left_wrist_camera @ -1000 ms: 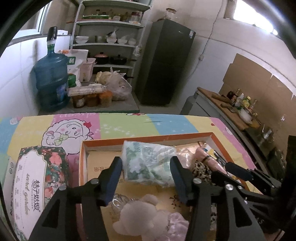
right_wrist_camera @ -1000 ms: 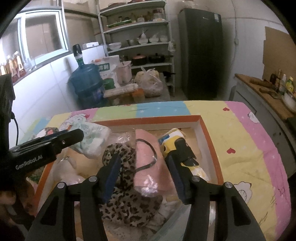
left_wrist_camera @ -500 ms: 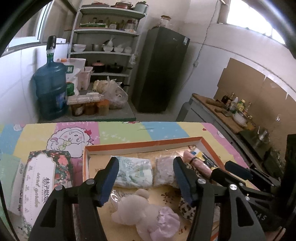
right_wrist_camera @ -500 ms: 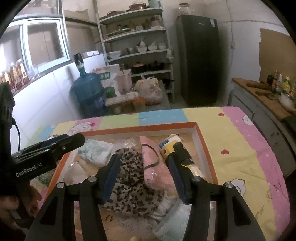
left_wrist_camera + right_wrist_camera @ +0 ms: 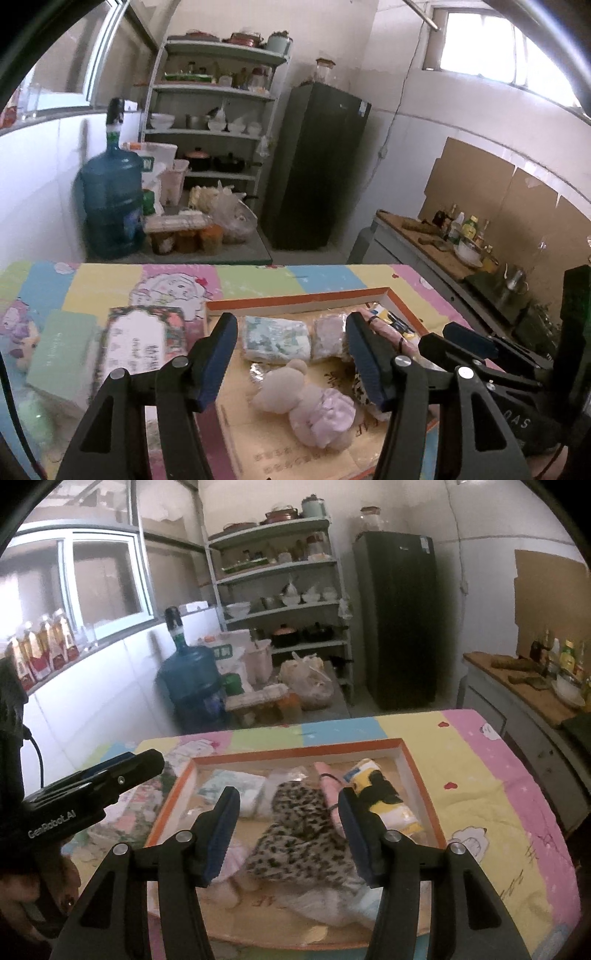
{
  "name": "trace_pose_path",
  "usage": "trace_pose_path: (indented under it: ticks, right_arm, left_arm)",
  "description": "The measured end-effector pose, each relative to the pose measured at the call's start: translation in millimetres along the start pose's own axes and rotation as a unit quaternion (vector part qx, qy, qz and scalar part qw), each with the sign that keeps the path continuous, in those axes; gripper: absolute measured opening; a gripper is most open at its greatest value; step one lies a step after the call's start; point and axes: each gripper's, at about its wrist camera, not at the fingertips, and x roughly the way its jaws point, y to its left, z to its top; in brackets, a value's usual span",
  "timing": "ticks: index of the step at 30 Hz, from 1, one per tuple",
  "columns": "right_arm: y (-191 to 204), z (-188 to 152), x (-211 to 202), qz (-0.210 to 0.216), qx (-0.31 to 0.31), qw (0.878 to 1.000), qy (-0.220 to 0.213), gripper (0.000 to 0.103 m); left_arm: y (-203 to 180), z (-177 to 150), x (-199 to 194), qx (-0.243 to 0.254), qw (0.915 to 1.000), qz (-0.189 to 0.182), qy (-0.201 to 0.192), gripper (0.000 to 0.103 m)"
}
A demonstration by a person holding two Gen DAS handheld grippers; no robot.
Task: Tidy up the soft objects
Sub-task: 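Carry the pink roll and diaper pack into the cardboard box and open both tools, then move the left tool to the teddy bear in purple dress while the right tool reaches the mint-green pack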
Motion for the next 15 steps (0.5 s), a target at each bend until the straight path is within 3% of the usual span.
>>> trace_pose_path:
  ticks: [15]
  right_arm:
    - [89,-6,-25,0.052,-0.031,0.998,-0.020,0.058]
  left_arm:
    - [61,-14,-98,0.005,0.9975,0.044,-0.054,0.061]
